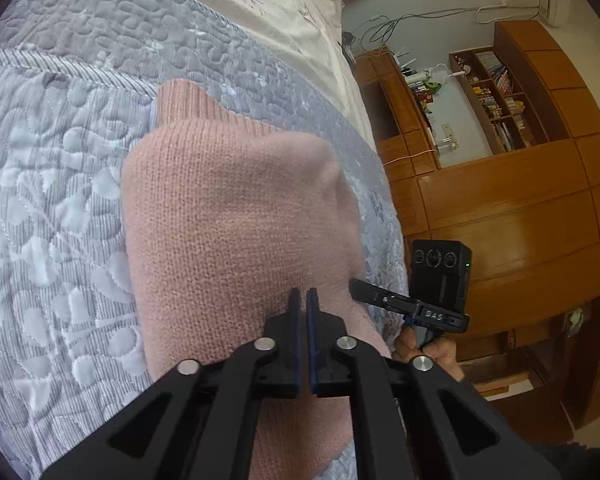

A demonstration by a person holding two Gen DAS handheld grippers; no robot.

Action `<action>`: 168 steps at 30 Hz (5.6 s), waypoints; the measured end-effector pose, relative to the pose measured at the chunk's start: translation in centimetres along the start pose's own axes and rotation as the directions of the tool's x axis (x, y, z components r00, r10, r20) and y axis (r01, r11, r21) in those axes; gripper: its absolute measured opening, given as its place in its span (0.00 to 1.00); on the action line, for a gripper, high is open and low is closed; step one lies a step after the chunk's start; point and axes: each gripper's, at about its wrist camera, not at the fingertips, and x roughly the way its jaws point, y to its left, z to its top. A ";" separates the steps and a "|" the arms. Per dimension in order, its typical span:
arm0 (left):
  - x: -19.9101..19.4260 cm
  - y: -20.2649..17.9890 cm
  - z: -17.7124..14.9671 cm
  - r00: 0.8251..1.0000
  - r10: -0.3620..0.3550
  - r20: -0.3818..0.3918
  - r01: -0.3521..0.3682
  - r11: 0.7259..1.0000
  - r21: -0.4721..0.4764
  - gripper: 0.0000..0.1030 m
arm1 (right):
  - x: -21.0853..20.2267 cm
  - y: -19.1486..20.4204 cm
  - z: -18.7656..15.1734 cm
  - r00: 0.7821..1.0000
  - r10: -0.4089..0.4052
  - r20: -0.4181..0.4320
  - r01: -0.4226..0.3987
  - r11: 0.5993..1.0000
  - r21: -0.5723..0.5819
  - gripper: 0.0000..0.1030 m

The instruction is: Fold small clothes

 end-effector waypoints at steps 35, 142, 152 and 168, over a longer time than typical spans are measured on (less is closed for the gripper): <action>0.8 -3.9 -9.8 0.967 0.181 -0.180 -0.145 0.970 0.195 0.12 | 0.6 4.0 -6.9 0.985 -0.098 -0.141 0.093 0.995 -0.047 0.00; -16.1 1.9 -25.3 0.986 0.165 -0.035 -0.169 0.960 -0.222 0.33 | 12.7 12.8 -8.4 0.986 0.101 -0.130 -0.061 0.956 0.286 0.37; -18.1 -1.3 -25.5 0.897 0.435 0.075 -0.426 0.898 -0.110 0.62 | 6.6 12.2 -9.6 1.000 0.007 -0.010 -0.004 0.962 0.273 0.69; -11.3 -2.2 -28.5 0.969 0.228 -0.090 -0.227 0.974 0.017 0.43 | 8.6 14.5 -13.7 0.977 -0.212 -0.025 0.213 0.973 0.089 0.13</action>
